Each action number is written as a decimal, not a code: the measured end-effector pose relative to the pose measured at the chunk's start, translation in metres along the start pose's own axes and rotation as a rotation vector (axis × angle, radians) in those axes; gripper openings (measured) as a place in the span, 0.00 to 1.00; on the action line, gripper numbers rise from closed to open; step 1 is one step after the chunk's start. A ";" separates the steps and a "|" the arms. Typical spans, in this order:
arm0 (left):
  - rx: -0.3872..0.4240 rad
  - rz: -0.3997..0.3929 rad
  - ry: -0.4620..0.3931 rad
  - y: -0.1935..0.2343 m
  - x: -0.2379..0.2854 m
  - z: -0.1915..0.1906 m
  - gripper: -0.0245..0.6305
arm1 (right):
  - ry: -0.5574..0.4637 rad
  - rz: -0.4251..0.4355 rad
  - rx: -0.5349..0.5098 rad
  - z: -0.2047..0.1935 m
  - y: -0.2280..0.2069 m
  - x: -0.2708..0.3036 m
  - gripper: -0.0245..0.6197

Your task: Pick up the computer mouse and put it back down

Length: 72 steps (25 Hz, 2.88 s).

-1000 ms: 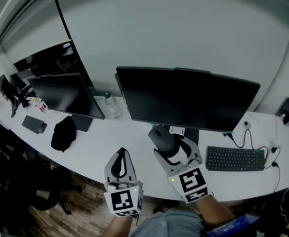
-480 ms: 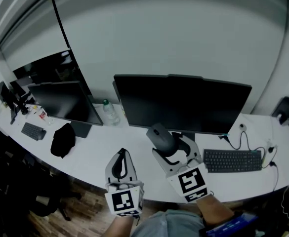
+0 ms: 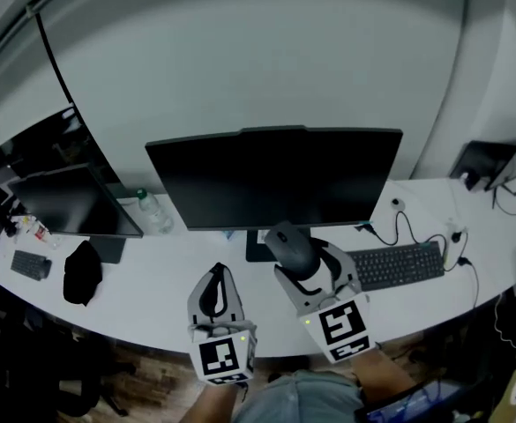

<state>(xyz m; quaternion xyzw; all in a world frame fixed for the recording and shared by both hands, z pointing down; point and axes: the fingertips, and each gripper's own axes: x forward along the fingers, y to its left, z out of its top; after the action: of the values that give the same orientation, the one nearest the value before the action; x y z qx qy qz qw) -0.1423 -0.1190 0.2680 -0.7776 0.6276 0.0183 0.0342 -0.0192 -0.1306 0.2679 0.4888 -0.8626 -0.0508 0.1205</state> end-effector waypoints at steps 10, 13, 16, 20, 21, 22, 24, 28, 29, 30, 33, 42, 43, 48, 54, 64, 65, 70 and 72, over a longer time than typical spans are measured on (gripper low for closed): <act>-0.030 -0.201 0.023 -0.074 0.028 -0.009 0.05 | 0.075 -0.195 0.037 -0.036 -0.059 -0.049 0.51; -0.032 -0.224 0.021 -0.081 0.031 -0.013 0.05 | 0.089 -0.215 0.045 -0.042 -0.062 -0.053 0.51; -0.020 -0.238 0.034 -0.084 0.032 -0.017 0.05 | 0.104 -0.220 0.056 -0.050 -0.060 -0.054 0.51; -0.020 -0.247 0.050 -0.086 0.034 -0.026 0.05 | 0.125 -0.216 0.083 -0.064 -0.058 -0.051 0.51; -0.024 -0.248 0.054 -0.086 0.035 -0.028 0.05 | 0.126 -0.214 0.094 -0.068 -0.057 -0.050 0.51; -0.023 -0.249 0.064 -0.086 0.035 -0.029 0.05 | 0.130 -0.212 0.103 -0.072 -0.055 -0.048 0.51; -0.011 -0.251 0.081 -0.086 0.036 -0.034 0.05 | 0.150 -0.204 0.112 -0.082 -0.053 -0.046 0.51; -0.005 -0.247 0.109 -0.084 0.040 -0.044 0.05 | 0.189 -0.192 0.138 -0.103 -0.051 -0.041 0.51; -0.002 -0.245 0.118 -0.083 0.041 -0.046 0.05 | 0.198 -0.189 0.142 -0.108 -0.050 -0.038 0.51; 0.001 -0.244 0.126 -0.082 0.043 -0.049 0.05 | 0.208 -0.184 0.145 -0.113 -0.050 -0.036 0.51; 0.008 -0.243 0.155 -0.081 0.045 -0.062 0.05 | 0.240 -0.171 0.158 -0.130 -0.047 -0.031 0.51; -0.003 -0.230 0.229 -0.078 0.051 -0.087 0.05 | 0.318 -0.134 0.207 -0.176 -0.039 -0.019 0.51; -0.001 -0.229 0.235 -0.078 0.052 -0.089 0.05 | 0.325 -0.131 0.213 -0.180 -0.038 -0.018 0.51; -0.003 -0.230 0.267 -0.080 0.053 -0.102 0.05 | 0.357 -0.116 0.243 -0.201 -0.031 -0.016 0.51; 0.010 -0.246 0.287 -0.086 0.056 -0.113 0.05 | 0.401 -0.094 0.276 -0.228 -0.019 -0.014 0.51; -0.009 -0.252 0.360 -0.091 0.048 -0.143 0.05 | 0.488 -0.051 0.327 -0.274 0.007 -0.017 0.51; -0.010 -0.253 0.367 -0.091 0.048 -0.147 0.05 | 0.496 -0.047 0.329 -0.279 0.008 -0.017 0.51; -0.009 -0.254 0.398 -0.094 0.047 -0.162 0.05 | 0.531 -0.032 0.346 -0.299 0.016 -0.016 0.51; -0.005 -0.251 0.410 -0.093 0.048 -0.167 0.05 | 0.544 -0.027 0.353 -0.306 0.017 -0.015 0.51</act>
<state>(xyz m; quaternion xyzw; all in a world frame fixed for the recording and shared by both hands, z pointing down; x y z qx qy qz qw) -0.0435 -0.1586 0.4335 -0.8371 0.5197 -0.1427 -0.0941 0.0529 -0.0999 0.5650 0.5091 -0.7877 0.2306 0.2591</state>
